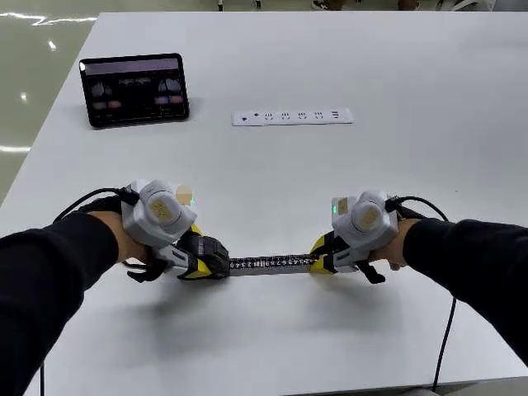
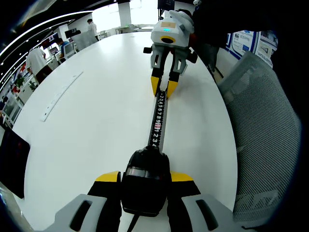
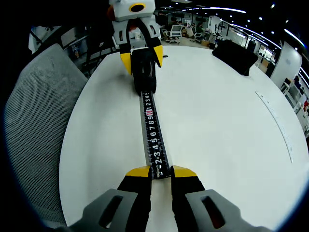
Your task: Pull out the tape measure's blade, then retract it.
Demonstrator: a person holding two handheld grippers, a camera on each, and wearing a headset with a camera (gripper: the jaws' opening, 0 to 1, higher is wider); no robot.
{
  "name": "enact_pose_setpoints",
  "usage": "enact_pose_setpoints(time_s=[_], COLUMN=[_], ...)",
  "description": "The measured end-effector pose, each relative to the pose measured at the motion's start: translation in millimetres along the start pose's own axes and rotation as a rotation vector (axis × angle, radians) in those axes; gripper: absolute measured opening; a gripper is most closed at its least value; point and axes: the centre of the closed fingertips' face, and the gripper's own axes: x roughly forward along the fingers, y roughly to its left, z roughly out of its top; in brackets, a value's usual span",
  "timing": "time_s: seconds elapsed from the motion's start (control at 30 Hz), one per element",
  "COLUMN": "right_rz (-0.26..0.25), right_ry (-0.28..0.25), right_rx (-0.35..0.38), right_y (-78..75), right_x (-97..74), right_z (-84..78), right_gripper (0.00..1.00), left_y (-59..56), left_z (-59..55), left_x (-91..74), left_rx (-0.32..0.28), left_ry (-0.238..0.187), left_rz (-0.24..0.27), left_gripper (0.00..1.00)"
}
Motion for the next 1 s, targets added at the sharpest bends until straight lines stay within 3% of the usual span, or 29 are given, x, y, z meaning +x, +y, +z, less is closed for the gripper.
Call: enact_pose_setpoints(time_s=[1.0], right_rz=[-0.010], right_ry=[0.018], right_rx=[0.021], right_y=[-3.8], right_x=[-9.6], right_z=[-14.9], right_gripper=[0.11], left_y=[-0.8], left_z=[0.8], left_x=[-2.8], left_rx=[-0.008], left_ry=[-0.006], left_rz=[0.007], left_gripper=[0.33])
